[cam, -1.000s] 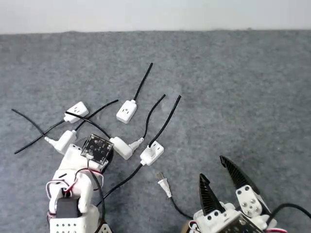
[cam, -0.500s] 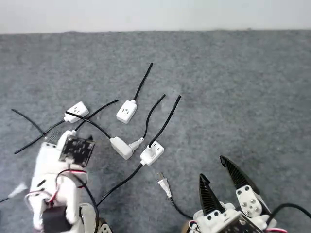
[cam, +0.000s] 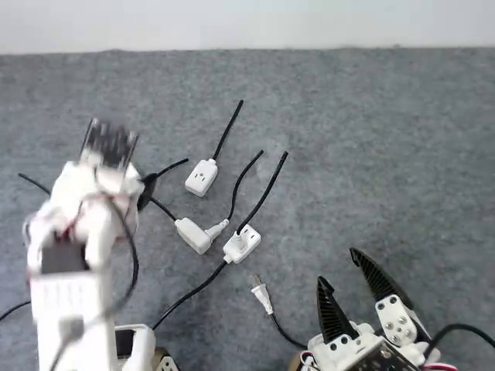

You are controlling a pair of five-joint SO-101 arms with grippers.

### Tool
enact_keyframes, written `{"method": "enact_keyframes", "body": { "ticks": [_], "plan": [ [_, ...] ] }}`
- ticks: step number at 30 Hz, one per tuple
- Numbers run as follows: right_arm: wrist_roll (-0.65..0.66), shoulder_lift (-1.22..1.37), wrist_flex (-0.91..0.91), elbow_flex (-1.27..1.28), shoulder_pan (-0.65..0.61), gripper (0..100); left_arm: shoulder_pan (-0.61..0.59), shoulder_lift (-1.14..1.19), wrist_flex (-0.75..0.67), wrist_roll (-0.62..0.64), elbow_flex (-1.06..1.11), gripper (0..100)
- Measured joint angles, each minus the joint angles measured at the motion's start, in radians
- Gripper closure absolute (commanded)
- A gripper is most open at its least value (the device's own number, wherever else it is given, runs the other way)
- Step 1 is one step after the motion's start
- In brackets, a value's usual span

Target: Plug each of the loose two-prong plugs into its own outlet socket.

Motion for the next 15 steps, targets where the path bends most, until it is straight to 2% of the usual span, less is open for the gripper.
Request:
{"method": "enact_keyframes", "body": {
  "ticks": [7, 15],
  "plan": [
    [0.000, 0.000, 0.000, 0.000, 0.000, 80.4, 0.058, 0.497, 0.184, 0.072, -0.290, 70],
    [0.000, 0.000, 0.000, 0.009, -0.002, 80.4, 0.055, 0.773, 0.261, 0.100, -0.333, 70]
  ]
}}
